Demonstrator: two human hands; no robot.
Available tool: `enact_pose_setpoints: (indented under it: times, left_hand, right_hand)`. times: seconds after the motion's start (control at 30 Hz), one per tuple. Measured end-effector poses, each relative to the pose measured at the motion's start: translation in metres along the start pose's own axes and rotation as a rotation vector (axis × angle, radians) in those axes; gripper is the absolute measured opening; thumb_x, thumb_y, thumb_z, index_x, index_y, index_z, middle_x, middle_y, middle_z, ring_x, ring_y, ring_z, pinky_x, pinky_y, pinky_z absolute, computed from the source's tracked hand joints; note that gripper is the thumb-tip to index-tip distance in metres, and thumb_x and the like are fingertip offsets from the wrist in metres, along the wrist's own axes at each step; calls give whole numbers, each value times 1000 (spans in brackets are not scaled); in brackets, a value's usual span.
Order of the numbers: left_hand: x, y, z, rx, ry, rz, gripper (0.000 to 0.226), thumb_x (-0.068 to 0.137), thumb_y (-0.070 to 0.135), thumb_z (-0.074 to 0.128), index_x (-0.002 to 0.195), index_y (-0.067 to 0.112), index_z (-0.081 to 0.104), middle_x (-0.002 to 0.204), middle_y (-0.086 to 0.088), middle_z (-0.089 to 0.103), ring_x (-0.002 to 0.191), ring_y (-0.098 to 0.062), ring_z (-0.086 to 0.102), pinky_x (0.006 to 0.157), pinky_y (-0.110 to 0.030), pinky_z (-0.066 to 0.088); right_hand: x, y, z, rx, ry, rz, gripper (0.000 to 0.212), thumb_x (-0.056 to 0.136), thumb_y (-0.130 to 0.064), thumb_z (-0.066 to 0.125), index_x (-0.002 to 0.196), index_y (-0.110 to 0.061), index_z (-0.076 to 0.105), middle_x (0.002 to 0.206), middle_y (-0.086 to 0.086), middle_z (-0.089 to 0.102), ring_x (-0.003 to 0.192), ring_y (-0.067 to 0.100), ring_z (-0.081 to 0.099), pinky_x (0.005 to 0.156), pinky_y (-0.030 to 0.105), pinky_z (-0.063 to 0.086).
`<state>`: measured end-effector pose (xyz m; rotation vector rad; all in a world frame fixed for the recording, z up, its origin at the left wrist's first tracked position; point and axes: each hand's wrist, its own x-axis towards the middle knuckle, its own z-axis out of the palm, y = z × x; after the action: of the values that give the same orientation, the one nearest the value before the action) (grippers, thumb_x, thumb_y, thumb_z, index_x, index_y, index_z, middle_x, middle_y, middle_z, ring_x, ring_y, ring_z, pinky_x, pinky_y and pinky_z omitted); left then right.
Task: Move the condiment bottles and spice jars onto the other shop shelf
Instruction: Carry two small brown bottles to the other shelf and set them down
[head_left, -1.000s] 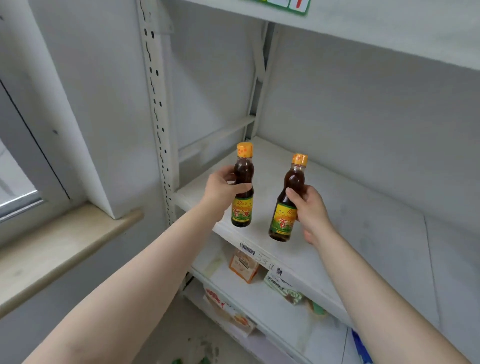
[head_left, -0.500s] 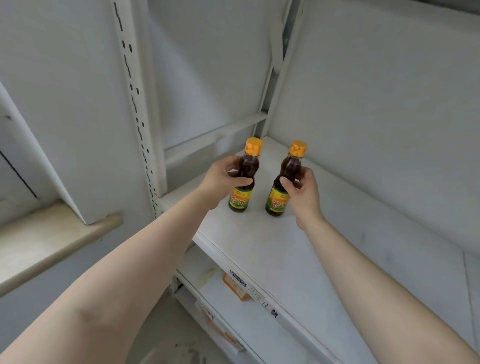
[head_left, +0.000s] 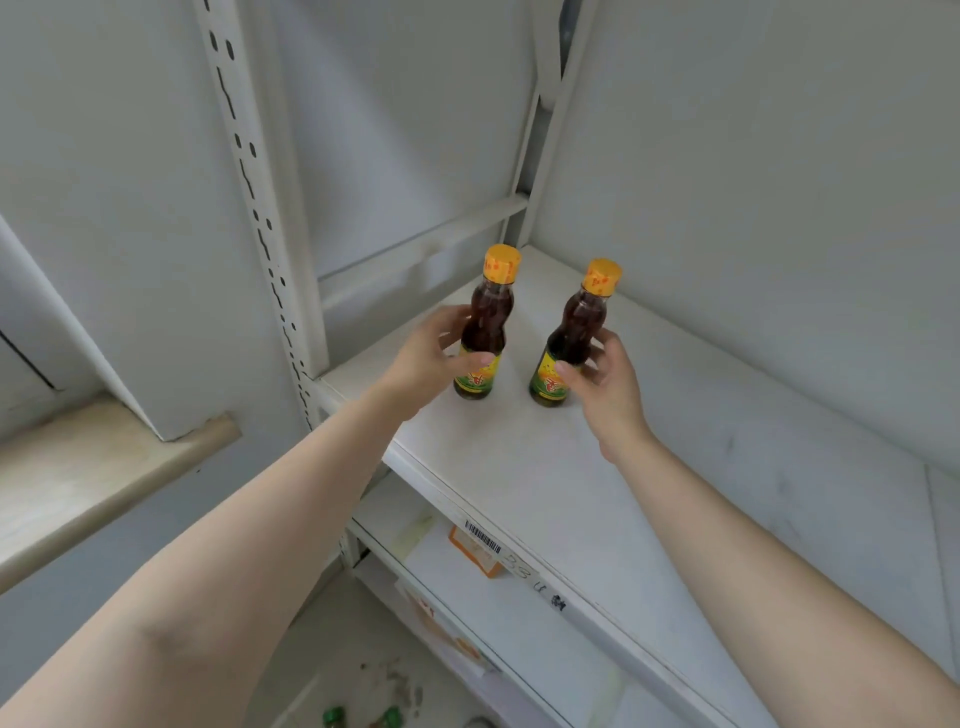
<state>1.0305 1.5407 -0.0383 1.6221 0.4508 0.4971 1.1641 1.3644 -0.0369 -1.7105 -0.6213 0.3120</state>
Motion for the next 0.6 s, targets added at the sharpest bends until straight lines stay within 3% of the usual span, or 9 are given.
enact_pose_setpoints:
  times: [0.2, 0.5, 0.6]
  left_hand:
    - [3, -21, 13, 11, 157, -9, 41, 74, 7, 79, 110, 15, 62, 109, -6, 63, 98, -23, 62, 83, -31, 53]
    - [52, -33, 11, 39, 175, 67, 41, 79, 7, 74, 117, 11, 59, 109, -1, 59, 96, -21, 63, 82, -30, 48]
    - [71, -38, 11, 61, 159, 84, 43, 78, 10, 75, 119, 13, 60, 105, 3, 58, 92, -16, 61, 78, -24, 48]
  right_hand:
    - [16, 6, 8, 9, 38, 22, 47, 82, -7, 70, 118, -29, 48, 116, 5, 63, 102, 21, 65, 94, 46, 52]
    - [116, 14, 15, -86, 68, -15, 47, 84, -10, 68, 124, -22, 48, 115, 6, 62, 108, 24, 60, 93, 52, 51]
    - [138, 20, 18, -83, 48, -29, 47, 84, -9, 68, 124, -21, 47, 115, 7, 62, 108, 27, 60, 88, 52, 54]
